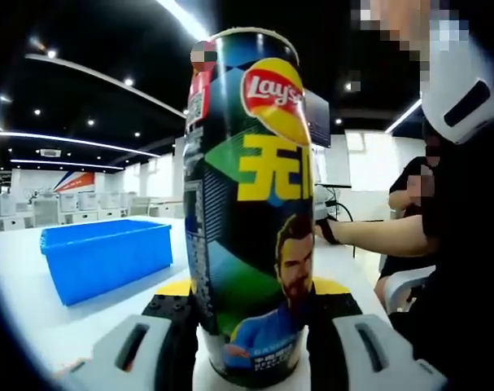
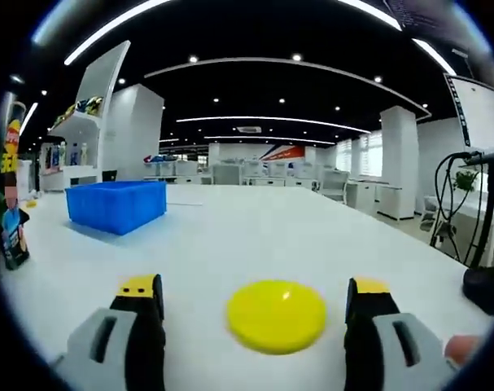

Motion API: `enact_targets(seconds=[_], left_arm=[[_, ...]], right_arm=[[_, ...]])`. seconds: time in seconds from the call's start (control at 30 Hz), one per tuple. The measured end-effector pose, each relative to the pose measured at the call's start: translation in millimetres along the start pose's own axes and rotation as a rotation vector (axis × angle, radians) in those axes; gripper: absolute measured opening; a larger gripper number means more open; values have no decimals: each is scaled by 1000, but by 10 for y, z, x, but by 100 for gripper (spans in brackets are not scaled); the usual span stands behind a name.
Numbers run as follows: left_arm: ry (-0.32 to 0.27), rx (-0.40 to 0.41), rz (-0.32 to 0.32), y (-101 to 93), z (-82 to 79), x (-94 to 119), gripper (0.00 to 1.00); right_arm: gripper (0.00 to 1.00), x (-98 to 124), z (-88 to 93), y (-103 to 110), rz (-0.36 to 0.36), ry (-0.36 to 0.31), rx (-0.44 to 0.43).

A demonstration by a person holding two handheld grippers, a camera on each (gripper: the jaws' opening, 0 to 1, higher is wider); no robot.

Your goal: Open the lid of the chip container on the table, take out the chips, place them into the box in front of the container, and close the lid

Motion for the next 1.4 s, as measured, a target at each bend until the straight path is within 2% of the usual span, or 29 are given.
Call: enact_targets(seconds=[0.13, 0.37, 0.6, 0.73, 0.8, 1.4], left_arm=[[-1, -1, 1, 2, -1, -1, 53], [-1, -1, 0, 5, -5, -1, 53], [-1, -7, 0, 7, -5, -3, 53], [0, -6, 0, 9, -5, -1, 53], [0, -5, 0, 10, -3, 0, 53], [1, -6, 3, -4, 13, -2, 53]], right_arm=[[87, -5, 20, 13, -7, 20, -16], [73, -6, 36, 4, 5, 39, 3], [66, -5, 66, 8, 9, 75, 5], [56, 6, 71, -13, 19, 83, 2], [46, 14, 72, -25, 27, 89, 9], [44, 60, 74, -56, 31, 116, -2]])
Point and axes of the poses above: the point that each gripper's makers call its tool centre point, and the gripper's own axes: x roughly backward along the fingers, y roughly to its left, z roughly out of its underside, the point moved 6 cm from there along x, roughly backward along the fingers, and after that the axes turned 13 degrees about x, right-handed, at the moved point
